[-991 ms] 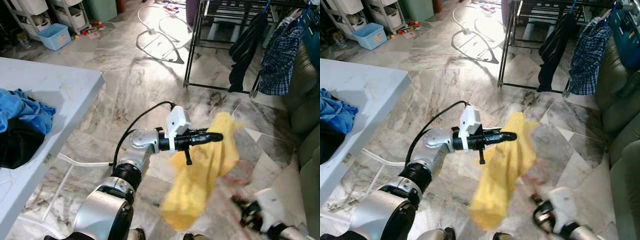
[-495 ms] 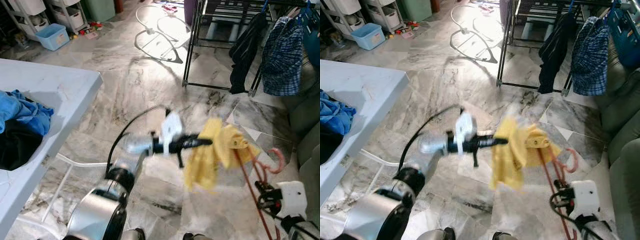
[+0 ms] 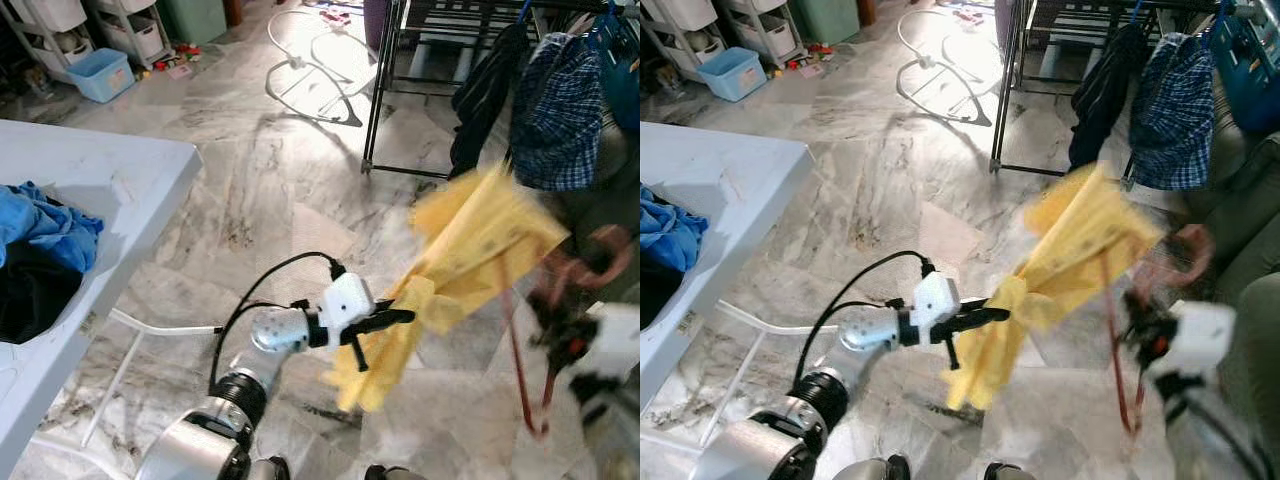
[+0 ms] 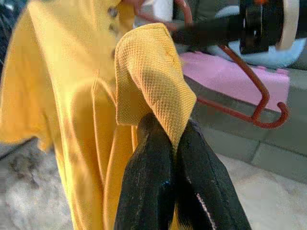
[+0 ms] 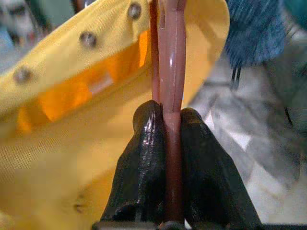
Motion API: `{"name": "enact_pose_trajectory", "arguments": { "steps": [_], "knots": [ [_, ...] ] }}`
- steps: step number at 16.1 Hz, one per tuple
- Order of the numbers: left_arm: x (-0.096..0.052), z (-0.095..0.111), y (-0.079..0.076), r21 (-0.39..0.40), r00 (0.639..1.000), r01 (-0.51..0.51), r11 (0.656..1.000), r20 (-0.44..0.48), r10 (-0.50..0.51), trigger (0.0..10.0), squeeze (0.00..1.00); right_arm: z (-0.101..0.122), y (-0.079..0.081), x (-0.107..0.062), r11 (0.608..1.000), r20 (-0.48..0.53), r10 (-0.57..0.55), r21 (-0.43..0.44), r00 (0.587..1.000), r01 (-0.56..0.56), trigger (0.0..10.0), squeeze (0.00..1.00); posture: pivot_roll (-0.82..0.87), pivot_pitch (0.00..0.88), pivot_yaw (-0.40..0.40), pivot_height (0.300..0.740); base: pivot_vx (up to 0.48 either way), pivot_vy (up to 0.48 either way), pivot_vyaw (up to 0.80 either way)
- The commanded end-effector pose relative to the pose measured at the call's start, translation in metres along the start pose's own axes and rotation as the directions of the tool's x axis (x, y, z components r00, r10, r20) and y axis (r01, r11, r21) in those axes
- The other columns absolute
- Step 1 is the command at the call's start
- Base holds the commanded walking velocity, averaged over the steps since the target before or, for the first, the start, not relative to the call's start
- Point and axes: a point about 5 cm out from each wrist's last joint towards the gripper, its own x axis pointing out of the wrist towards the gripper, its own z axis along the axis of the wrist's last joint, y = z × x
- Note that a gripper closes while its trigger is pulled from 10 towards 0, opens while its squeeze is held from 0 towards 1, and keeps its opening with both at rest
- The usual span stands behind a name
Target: Hang hanger
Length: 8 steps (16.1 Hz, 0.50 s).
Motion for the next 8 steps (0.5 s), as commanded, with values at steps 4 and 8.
{"name": "enact_pose_trajectory", "arguments": {
  "steps": [4,8],
  "knots": [
    [0.002,-0.008,-0.011,0.018,0.999,-0.047,0.999,-0.022,0.047,10.0,0.00,0.040,0.008,0.013,0.986,0.183,-0.023,0.165,0.983,-0.008,10.0,0.00,-0.08,0.122,0.000,0.740,0.000,0.000,0.00],
    [-0.002,-0.025,-0.026,0.002,0.995,-0.034,0.999,-0.092,0.034,10.0,0.00,0.072,0.020,0.018,0.943,0.297,-0.014,0.322,0.955,-0.086,10.0,0.00,-0.10,0.121,-0.008,0.740,0.000,0.000,0.00]
  ]
}}
